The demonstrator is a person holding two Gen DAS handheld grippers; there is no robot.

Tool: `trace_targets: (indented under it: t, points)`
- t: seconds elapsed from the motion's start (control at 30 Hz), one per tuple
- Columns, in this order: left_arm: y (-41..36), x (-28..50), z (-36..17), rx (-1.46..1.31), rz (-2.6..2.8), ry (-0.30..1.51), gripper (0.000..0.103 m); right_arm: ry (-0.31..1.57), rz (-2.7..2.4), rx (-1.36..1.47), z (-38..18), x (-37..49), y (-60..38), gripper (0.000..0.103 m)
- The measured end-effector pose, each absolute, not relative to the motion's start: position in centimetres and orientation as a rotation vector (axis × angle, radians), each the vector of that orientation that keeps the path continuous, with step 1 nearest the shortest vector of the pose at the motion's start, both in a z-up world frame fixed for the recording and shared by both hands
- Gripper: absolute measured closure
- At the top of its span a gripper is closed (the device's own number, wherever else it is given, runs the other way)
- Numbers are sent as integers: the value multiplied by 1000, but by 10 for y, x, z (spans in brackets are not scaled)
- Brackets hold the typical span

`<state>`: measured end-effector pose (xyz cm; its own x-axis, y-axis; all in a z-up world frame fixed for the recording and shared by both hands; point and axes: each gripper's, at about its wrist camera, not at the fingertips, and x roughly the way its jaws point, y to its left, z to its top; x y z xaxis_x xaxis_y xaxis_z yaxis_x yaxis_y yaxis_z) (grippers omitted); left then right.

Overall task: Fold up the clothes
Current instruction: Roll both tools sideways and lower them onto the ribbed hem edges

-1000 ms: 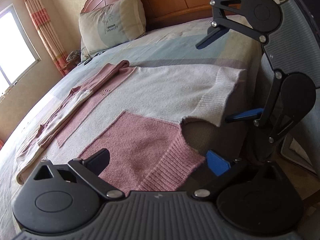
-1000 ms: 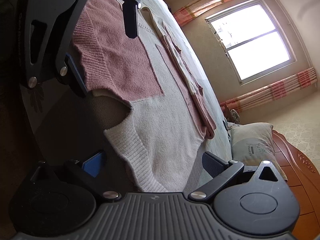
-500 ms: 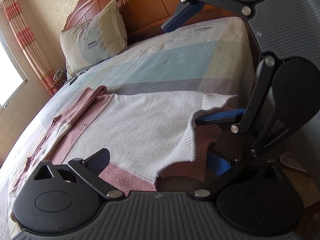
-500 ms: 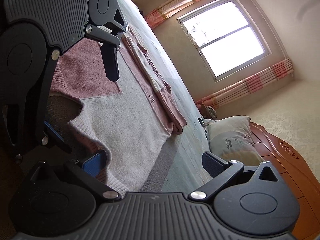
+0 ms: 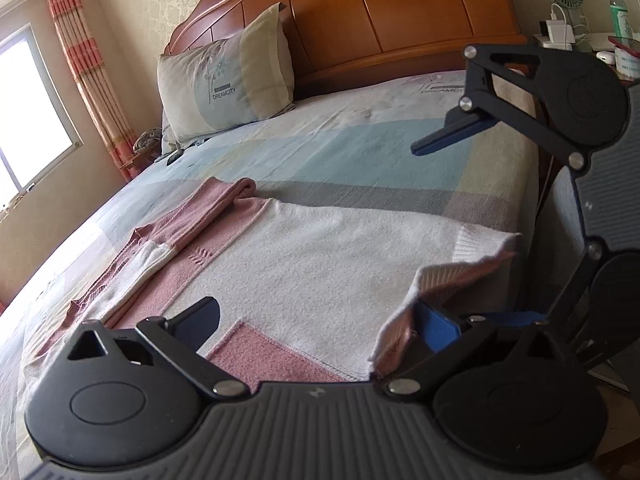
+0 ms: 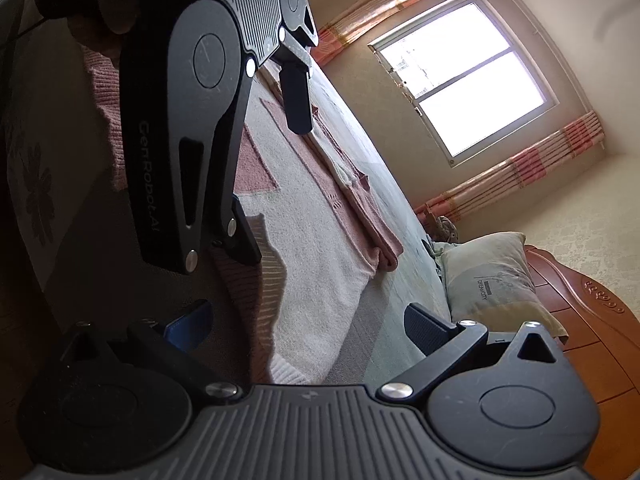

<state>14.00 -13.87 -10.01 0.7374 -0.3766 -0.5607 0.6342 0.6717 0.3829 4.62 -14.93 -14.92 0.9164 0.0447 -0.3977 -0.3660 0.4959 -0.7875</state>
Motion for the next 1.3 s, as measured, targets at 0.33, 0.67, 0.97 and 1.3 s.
trace_targets:
  t: [0.33, 0.67, 0.97, 1.3]
  points:
    - [-147, 139, -111, 686, -565, 440, 1, 258, 157, -1037, -141, 45, -148, 0]
    - [-140, 142, -102, 675, -546, 409, 1, 270, 210, -1082, -156, 50, -144, 0]
    - [-107, 102, -127, 721, -520, 493, 1, 212, 163, -1066, -155, 66, -134, 0]
    - [-136, 110, -127, 734, -510, 440, 0, 216, 148, -1020, -143, 69, -137, 0]
